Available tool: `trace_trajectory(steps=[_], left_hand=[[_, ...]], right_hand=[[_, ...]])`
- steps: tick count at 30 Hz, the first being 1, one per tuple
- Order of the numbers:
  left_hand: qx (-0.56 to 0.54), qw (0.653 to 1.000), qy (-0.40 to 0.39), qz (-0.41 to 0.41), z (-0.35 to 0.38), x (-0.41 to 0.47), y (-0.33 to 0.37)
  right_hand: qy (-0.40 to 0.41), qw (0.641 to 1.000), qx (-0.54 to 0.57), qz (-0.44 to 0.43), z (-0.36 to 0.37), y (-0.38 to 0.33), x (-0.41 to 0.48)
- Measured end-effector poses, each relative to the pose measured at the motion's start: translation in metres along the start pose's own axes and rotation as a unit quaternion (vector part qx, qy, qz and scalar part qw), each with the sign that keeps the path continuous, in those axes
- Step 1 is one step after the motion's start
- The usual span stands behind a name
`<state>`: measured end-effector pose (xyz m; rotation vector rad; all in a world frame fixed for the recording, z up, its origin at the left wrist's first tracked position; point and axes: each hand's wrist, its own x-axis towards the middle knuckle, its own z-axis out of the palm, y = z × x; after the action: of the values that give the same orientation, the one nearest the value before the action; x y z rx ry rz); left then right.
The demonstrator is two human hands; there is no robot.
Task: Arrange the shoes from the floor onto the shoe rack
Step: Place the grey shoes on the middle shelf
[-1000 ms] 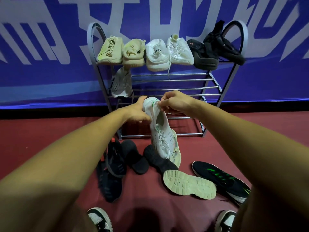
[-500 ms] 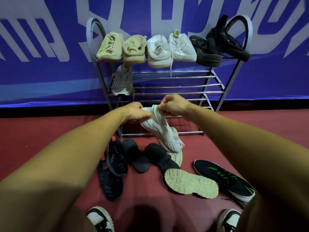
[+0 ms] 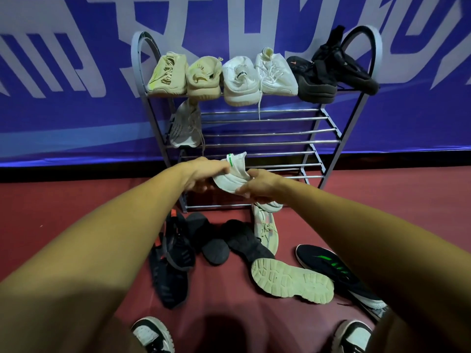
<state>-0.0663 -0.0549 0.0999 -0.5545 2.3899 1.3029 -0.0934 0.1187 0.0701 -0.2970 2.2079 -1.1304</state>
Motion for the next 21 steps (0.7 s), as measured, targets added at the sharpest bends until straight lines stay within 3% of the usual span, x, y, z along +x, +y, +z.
trace_trajectory(steps=[5, 10, 17, 21], left_hand=[[0.006, 0.996, -0.086, -0.038, -0.007, -0.006, -0.009], [-0.024, 0.984, -0.168, -0.052, -0.012, -0.005, -0.015], [0.002, 0.960, -0.272, -0.064, -0.024, -0.008, -0.023], [-0.036, 0.962, -0.267, -0.037, -0.023, -0.012, -0.022]], right_hand=[[-0.003, 0.999, 0.032, 0.003, -0.011, -0.005, -0.006], [0.019, 0.995, -0.093, -0.041, -0.016, -0.015, -0.012], [0.049, 0.947, -0.284, -0.142, -0.020, -0.041, -0.019], [0.093, 0.932, -0.310, -0.163, -0.024, -0.048, -0.018]])
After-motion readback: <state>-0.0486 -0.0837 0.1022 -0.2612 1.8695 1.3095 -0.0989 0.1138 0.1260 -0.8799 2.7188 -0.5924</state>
